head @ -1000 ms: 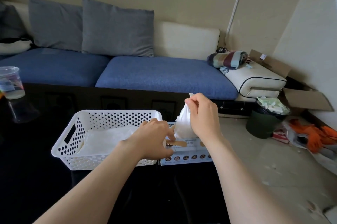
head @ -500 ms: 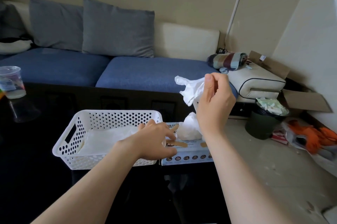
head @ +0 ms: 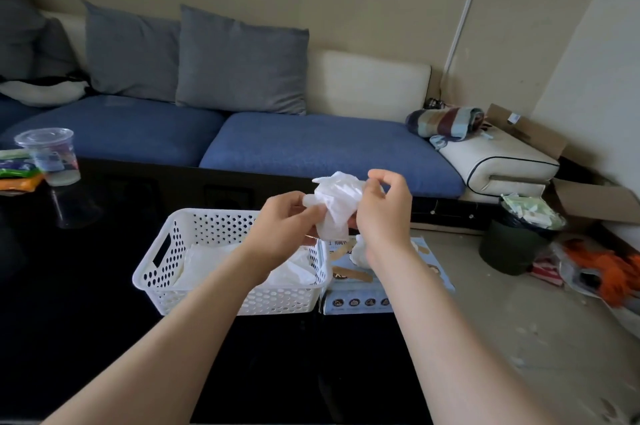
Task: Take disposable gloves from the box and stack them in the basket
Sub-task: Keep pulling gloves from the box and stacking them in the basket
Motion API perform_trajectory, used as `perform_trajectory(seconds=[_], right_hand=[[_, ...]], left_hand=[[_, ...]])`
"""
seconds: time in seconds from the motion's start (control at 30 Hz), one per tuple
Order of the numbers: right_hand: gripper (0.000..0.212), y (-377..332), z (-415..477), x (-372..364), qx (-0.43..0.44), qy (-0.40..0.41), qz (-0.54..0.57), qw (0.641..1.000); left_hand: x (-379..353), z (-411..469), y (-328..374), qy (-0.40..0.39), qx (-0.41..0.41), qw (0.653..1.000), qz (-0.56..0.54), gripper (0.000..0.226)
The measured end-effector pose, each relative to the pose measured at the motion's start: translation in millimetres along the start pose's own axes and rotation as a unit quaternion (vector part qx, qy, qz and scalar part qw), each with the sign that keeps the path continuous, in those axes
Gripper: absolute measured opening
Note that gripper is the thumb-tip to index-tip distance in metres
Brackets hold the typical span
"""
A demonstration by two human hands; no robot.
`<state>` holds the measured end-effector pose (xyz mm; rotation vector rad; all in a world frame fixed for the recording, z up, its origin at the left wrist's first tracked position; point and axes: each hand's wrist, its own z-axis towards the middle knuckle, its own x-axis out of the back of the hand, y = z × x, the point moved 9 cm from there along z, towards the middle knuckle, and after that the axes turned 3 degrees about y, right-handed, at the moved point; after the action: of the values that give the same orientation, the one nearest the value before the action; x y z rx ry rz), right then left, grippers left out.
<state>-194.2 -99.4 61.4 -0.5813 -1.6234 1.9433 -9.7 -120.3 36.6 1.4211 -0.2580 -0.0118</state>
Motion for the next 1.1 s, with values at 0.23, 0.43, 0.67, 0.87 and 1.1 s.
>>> perform_trajectory(seconds=[0.23, 0.43, 0.67, 0.87, 1.1], right_hand=[[0.055, 10.1, -24.8, -20.3, -0.181, -0.045, 0.125, 0.974], [0.052, 0.3, -39.0, -38.0, -0.202, -0.088, 0.156, 0.963], [0.042, 10.3, -48.7, -56.7, -0.255, -0.157, 0.147, 0.943], [0.027, 8.8, -53.2, -65.5, -0.119, -0.263, -0.088, 0.953], [0.044, -13.8, -40.0, -52.2, 0.038, -0.203, -0.173, 0.963]], left_hand=[[37.8, -1.9, -8.8, 0.107, 0.072, 0.978, -0.164, 0.025], [40.0, -7.0, 7.3, 0.048, -0.025, 0.998, -0.014, 0.035], [59.0, -7.1, 11.6, 0.114, -0.06, 0.992, -0.007, 0.016], [76.4, -7.0, 13.0, 0.172, -0.078, 0.981, -0.038, 0.027], [77.2, -3.1, 6.9, 0.162, -0.059, 0.983, -0.061, 0.04]])
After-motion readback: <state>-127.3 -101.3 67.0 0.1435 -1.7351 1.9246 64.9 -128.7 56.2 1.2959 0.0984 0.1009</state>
